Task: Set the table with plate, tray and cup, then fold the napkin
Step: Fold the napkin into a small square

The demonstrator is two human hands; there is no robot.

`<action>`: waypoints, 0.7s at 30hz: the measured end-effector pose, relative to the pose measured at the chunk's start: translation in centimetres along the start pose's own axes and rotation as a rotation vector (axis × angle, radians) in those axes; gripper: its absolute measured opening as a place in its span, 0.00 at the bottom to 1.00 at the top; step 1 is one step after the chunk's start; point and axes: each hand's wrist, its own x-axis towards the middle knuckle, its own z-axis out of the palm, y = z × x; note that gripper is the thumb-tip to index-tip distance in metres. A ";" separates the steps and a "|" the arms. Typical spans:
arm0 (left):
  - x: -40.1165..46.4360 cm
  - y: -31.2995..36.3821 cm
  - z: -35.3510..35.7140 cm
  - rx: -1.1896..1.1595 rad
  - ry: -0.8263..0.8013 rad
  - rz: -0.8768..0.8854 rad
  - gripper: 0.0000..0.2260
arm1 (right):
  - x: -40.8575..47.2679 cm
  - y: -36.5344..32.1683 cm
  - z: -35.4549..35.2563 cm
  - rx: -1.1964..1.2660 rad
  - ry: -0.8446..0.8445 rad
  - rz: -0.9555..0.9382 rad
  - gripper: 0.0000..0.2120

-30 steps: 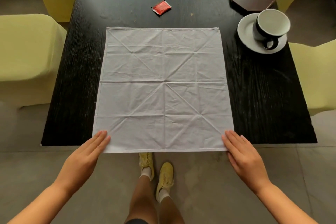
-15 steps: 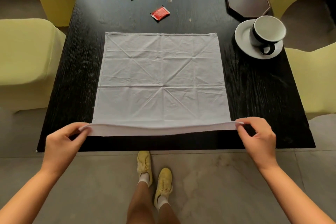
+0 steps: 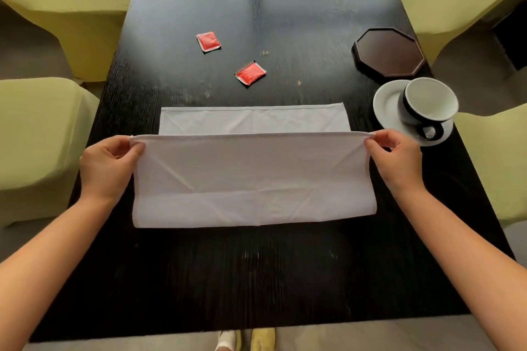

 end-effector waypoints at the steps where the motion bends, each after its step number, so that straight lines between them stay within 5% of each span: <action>1: 1.1 -0.2 0.5 0.016 0.003 0.002 0.04 | 1.1 0.1 0.7 -0.011 -0.005 0.011 0.02; 21: 9.4 -1.2 5.8 0.176 -0.012 -0.047 0.08 | 9.8 1.1 7.5 -0.237 0.040 0.132 0.05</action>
